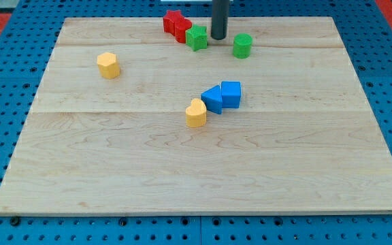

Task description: Push the red star into the red circle

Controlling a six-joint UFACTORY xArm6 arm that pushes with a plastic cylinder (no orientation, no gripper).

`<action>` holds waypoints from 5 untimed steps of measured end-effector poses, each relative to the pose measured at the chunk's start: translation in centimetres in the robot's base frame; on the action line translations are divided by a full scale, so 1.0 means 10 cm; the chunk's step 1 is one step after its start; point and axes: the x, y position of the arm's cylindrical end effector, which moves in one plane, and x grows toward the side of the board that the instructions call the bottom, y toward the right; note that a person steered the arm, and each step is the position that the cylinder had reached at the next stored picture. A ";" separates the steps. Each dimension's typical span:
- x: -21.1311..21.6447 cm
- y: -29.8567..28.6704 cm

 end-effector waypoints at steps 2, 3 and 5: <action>0.37 -1.21; 0.34 -1.37; -0.26 0.12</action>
